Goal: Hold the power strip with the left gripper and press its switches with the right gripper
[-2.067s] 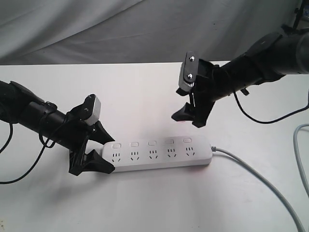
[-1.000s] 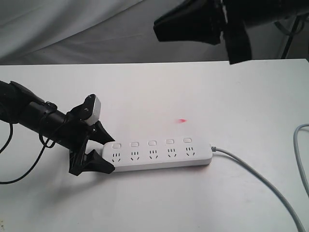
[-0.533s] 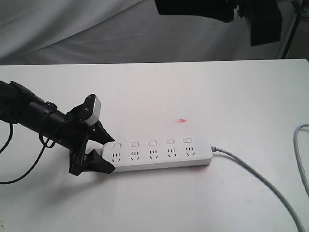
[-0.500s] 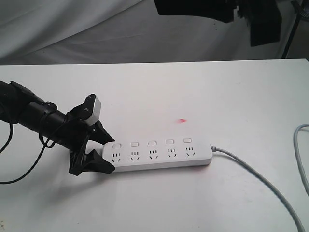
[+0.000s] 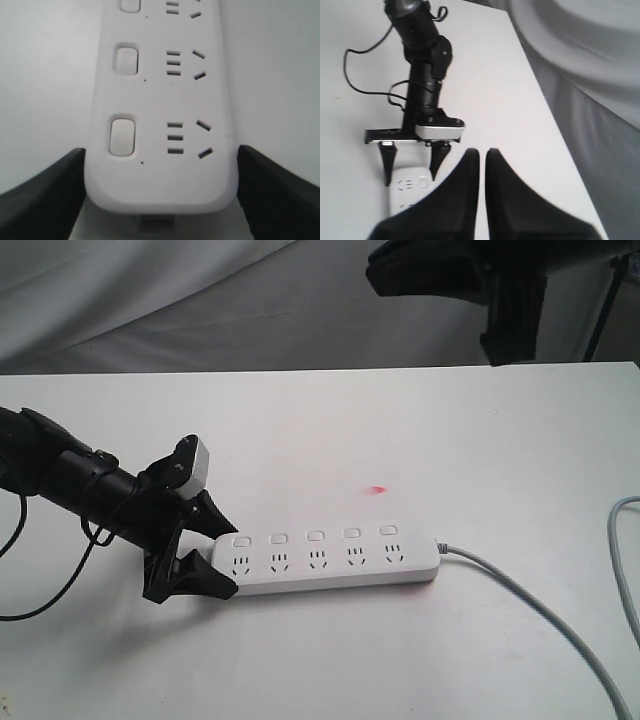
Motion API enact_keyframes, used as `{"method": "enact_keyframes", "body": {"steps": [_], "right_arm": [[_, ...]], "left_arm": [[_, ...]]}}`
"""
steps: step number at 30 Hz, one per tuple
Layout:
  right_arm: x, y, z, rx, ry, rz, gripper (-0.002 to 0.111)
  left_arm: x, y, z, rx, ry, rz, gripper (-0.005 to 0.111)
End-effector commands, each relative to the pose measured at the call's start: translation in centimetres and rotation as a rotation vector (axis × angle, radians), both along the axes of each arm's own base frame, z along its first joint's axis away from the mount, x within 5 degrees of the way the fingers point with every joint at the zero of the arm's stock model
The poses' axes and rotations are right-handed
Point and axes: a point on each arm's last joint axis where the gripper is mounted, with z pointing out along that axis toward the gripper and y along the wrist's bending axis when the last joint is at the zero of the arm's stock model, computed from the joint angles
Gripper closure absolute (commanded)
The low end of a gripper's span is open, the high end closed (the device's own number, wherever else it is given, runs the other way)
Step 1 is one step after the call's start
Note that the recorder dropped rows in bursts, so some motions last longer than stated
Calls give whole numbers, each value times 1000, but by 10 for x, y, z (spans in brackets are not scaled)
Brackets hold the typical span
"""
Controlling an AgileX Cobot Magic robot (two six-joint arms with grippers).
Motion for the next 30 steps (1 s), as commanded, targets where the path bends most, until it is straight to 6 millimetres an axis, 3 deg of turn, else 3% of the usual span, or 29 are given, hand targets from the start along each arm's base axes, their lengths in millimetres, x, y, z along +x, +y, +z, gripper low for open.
{"method": "enact_keyframes", "body": {"steps": [1, 4, 6, 8, 11, 14, 18, 21, 30], "right_arm": [[-8, -6, 15, -28, -94, -85, 104], [-32, -9, 37, -36, -153, -134, 104], [-66, -23, 66, -10, -191, -370, 104], [-97, -39, 80, 31, -166, -603, 104], [-136, -60, 91, 115, -123, -904, 104], [-182, -66, 96, 146, -167, -982, 104], [-212, -65, 86, 233, -277, -982, 104], [-227, -64, 68, 282, -368, -963, 104], [-236, -64, -23, 287, -481, -950, 104]], "left_arm": [[-1, -2, 0, 3, -4, -3, 107], [-1, -2, 0, 3, -4, -3, 107], [-1, -2, 0, 3, -4, -3, 107], [-1, -2, 0, 3, -4, -3, 107], [-1, -2, 0, 3, -4, -3, 107], [-1, -2, 0, 3, -4, -3, 107], [-1, -2, 0, 3, -4, -3, 107], [-1, -2, 0, 3, -4, -3, 107], [-1, -2, 0, 3, -4, -3, 107]]}}
